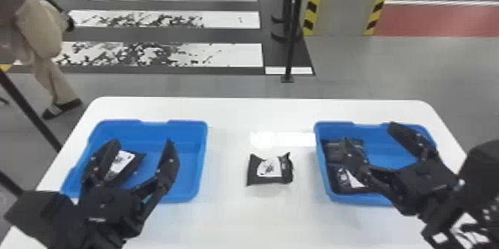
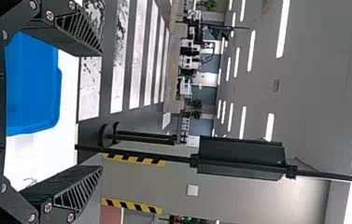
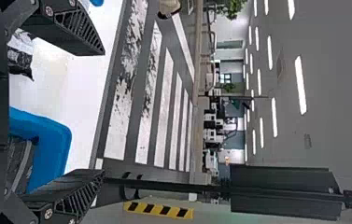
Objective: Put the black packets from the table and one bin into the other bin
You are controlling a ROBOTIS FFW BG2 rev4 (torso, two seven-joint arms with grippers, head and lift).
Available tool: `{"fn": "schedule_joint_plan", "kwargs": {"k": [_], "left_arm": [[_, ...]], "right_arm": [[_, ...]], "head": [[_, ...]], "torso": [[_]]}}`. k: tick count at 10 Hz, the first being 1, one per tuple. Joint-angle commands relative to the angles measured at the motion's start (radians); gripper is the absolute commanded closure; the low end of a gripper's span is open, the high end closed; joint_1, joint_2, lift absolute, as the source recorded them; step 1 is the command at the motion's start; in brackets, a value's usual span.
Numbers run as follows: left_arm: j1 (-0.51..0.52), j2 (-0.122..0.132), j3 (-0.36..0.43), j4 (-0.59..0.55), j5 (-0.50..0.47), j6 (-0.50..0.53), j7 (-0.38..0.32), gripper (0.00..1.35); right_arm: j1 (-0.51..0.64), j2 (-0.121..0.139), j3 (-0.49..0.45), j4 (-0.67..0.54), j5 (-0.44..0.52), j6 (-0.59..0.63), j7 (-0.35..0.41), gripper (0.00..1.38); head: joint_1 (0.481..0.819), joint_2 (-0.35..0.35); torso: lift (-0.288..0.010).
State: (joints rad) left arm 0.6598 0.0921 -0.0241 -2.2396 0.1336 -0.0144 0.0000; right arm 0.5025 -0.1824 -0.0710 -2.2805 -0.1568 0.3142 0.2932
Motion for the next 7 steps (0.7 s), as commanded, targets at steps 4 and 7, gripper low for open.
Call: {"fn": "schedule_joint_plan", "kwargs": {"k": [4, 7], "left_arm": [[-0.002, 0.001, -0.004, 0.0, 0.0, 0.004, -0.002, 0.18], [-0.005, 0.0, -0.002, 0.0, 0.0, 0.007, -0.002, 0.18]], "right_arm": [[-0.36, -0.04, 0.165, 0.245, 0.053, 0.258, 0.13, 0.13], [-0.557, -0.068, 0.308, 0.47, 0.033, 0.312, 0.188, 0.13]], "head": [[0.695, 0.068], [0.695, 0.131]], "torso": [[-0.11], [-0.11]]}}
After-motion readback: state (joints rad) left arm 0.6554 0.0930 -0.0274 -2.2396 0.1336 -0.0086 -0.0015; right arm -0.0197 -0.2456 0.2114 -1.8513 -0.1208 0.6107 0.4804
